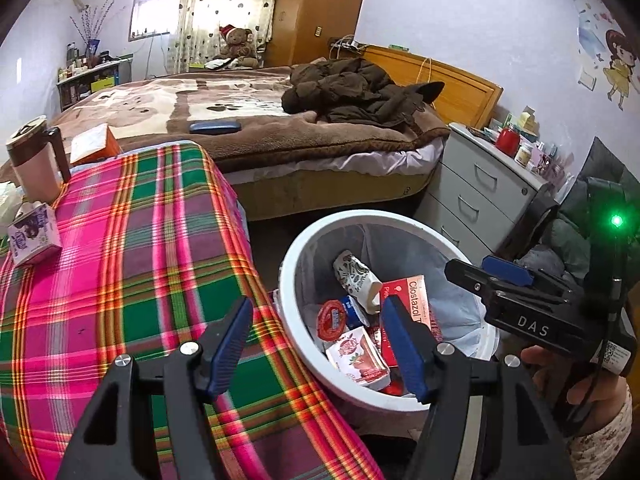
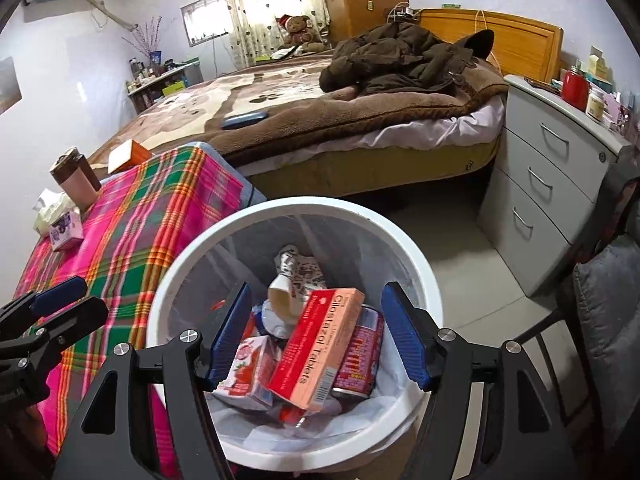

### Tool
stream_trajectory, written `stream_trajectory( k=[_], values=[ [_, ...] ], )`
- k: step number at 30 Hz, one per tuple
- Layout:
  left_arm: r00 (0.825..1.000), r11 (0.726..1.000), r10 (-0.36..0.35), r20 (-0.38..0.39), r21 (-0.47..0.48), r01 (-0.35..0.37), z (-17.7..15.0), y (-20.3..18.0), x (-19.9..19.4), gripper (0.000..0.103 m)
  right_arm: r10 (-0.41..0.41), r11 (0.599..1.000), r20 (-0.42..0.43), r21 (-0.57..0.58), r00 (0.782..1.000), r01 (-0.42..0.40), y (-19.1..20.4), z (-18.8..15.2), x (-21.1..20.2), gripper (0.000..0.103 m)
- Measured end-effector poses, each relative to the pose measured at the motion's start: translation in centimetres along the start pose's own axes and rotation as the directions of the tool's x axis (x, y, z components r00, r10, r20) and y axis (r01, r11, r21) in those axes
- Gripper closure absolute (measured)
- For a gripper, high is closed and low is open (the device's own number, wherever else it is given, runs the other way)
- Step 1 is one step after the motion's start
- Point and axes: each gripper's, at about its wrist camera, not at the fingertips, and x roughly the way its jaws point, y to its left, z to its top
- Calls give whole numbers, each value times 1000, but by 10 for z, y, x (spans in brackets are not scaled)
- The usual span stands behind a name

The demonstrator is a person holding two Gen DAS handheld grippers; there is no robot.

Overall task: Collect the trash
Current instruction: 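Move both grippers back over the table toward the juice carton and paper bag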

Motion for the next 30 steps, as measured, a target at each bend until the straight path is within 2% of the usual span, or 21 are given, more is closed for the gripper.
stream_trajectory(
  k=[16,30],
  values=[
    [995,995,81,64,-62,-77,-2,47,-35,34,47,998,43,-45,998,-45,43,2,-8,34],
    [973,964,212,92,-186,-192,-11,134,-69,34,151,981,39,-131,988,-145,107,6,3,34]
  ],
)
